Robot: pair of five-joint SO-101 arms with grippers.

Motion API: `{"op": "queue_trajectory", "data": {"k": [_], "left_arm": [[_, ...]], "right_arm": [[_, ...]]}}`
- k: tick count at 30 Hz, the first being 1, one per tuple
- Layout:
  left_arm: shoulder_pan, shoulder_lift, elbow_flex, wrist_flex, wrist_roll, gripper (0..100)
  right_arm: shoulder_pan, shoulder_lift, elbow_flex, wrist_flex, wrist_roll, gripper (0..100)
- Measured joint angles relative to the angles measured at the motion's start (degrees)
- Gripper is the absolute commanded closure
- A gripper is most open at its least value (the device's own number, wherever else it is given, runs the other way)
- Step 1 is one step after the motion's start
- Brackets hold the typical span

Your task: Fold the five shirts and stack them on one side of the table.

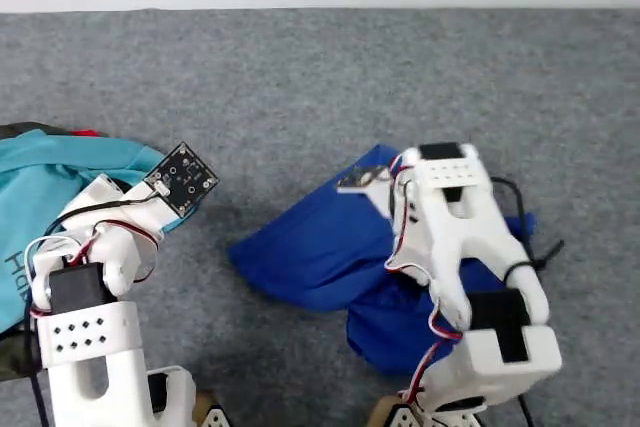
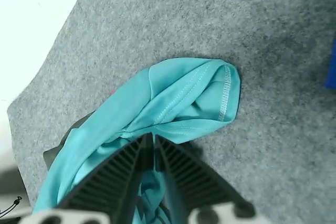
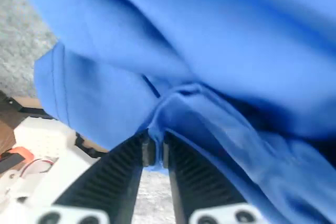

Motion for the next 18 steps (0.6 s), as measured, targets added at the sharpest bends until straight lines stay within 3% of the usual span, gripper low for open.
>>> {"op": "queue_trajectory", "data": {"k": [7, 13, 18], "left_arm": [[4.0, 0.0, 0.3, -2.5, 1.3, 99], [8.2, 0.0, 3.7, -17.1, 15.7, 96], [16.7, 3.4, 3.3, -20.9, 21.5, 96]], "right_arm": [[4.7, -8.6, -10.2, 6.7, 1.1, 98.8], [10.3, -14.5, -11.9, 6.7, 1.1, 98.8], [16.3, -17.6, -11.9, 6.7, -0.5, 98.8]]}}
